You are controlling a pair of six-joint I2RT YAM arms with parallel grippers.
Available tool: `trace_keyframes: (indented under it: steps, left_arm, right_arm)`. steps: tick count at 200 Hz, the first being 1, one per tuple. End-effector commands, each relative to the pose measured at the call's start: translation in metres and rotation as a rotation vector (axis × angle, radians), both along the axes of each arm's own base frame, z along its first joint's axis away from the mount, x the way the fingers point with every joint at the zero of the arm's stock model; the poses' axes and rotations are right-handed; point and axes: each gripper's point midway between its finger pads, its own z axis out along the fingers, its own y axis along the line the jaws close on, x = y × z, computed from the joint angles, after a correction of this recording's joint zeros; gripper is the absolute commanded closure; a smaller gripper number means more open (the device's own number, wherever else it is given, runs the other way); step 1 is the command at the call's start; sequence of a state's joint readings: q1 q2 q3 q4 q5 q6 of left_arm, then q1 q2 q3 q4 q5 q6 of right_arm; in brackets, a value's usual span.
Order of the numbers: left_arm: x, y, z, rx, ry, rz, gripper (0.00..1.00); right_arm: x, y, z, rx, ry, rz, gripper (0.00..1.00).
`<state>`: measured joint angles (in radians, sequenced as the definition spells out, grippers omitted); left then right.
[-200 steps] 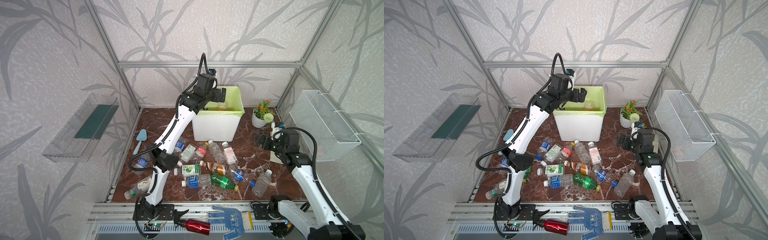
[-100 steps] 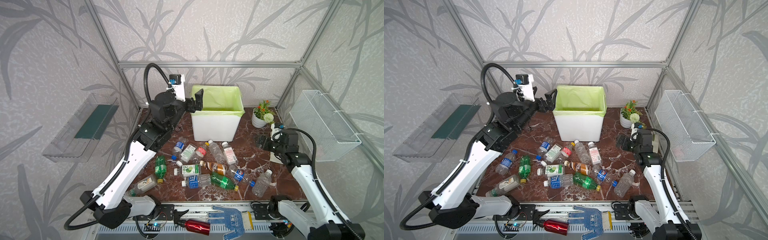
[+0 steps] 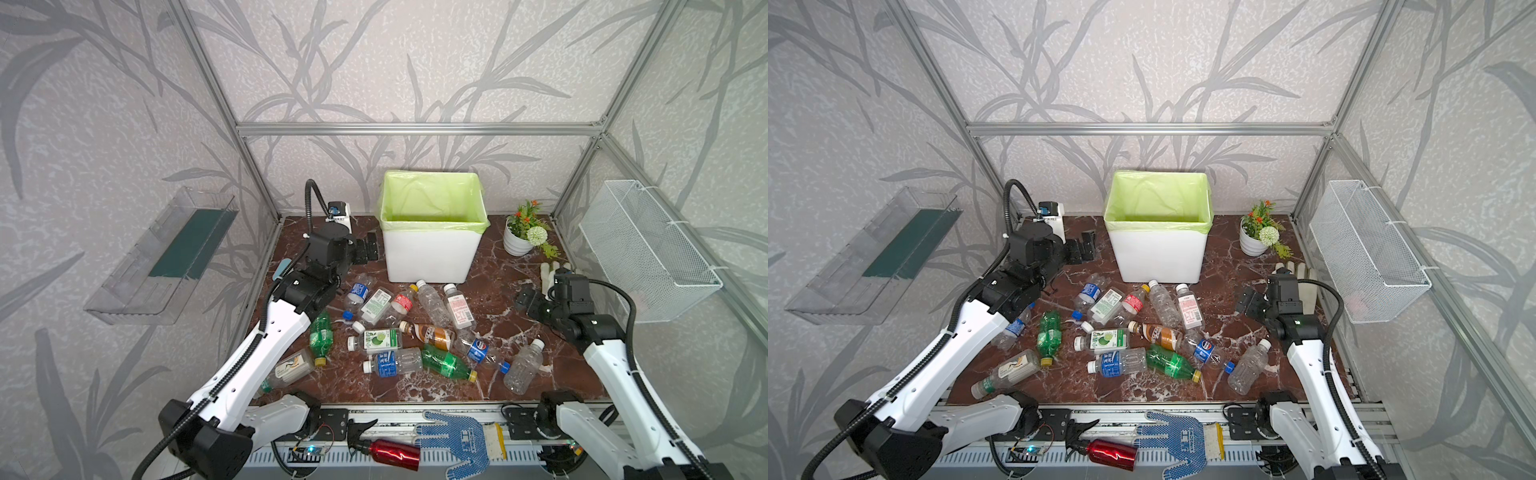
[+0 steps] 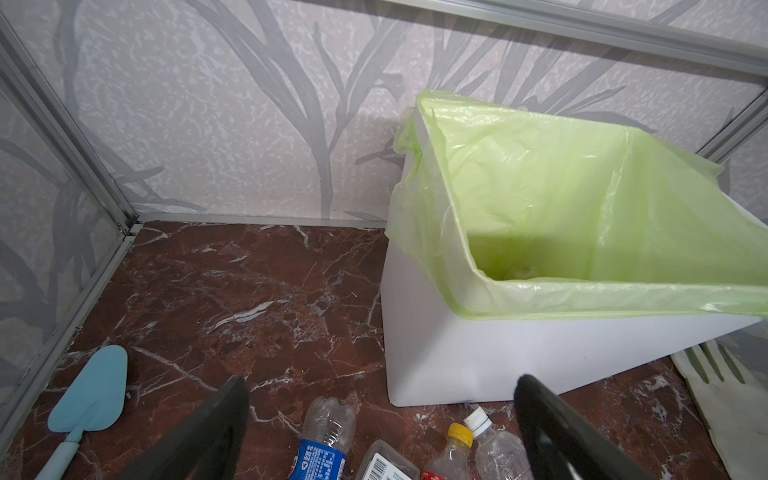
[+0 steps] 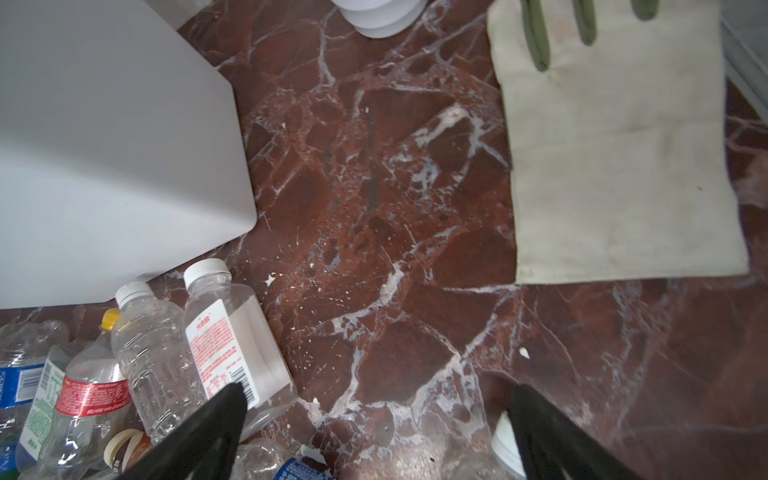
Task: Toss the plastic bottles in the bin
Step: 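Withdraw the left gripper from the bin back toward the bottles, then grasp a white-capped clear bottle with the right gripper and lift it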
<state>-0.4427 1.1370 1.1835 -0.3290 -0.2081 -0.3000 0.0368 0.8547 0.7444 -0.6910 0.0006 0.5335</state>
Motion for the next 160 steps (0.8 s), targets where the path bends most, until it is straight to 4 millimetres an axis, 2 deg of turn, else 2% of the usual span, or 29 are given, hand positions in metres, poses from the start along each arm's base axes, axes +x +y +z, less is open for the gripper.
trace_keyframes:
  steps: [1, 22, 46, 67, 84, 123, 146, 160]
  left_arm:
    - [-0.002, 0.008, -0.018, 0.001, 0.043, 0.027, 0.01]
    - [-0.001, 0.011, -0.031, 0.001, 0.067, 0.039, 0.01]
    - [-0.001, 0.014, -0.042, -0.003, 0.096, 0.044, 0.01]
    - [-0.001, 0.016, -0.046, -0.004, 0.101, 0.048, 0.01]
    - [-0.002, 0.018, -0.046, 0.000, 0.099, 0.052, 0.01]
    - [-0.003, 0.023, -0.050, 0.011, 0.109, 0.061, 0.01]
    - [-0.002, 0.023, -0.056, 0.008, 0.125, 0.060, 0.01]
    - [-0.001, 0.023, -0.058, 0.005, 0.132, 0.061, 0.01]
  right_arm:
    - [-0.039, -0.014, -0.021, 0.021, 0.126, -0.164, 0.01]
    - [-0.056, -0.006, -0.033, 0.099, 0.174, -0.210, 0.00]
    - [-0.081, -0.012, -0.042, 0.056, 0.275, -0.254, 0.01]
    - [-0.093, -0.009, -0.051, 0.082, 0.331, -0.276, 0.01]
    - [-0.101, -0.003, -0.067, 0.119, 0.385, -0.290, 0.02]
    - [-0.100, 0.013, -0.099, 0.180, 0.457, -0.258, 0.10]
    - [-0.099, 0.015, -0.108, 0.165, 0.470, -0.230, 0.15]
    - [-0.097, 0.014, -0.111, 0.148, 0.477, -0.220, 0.21]
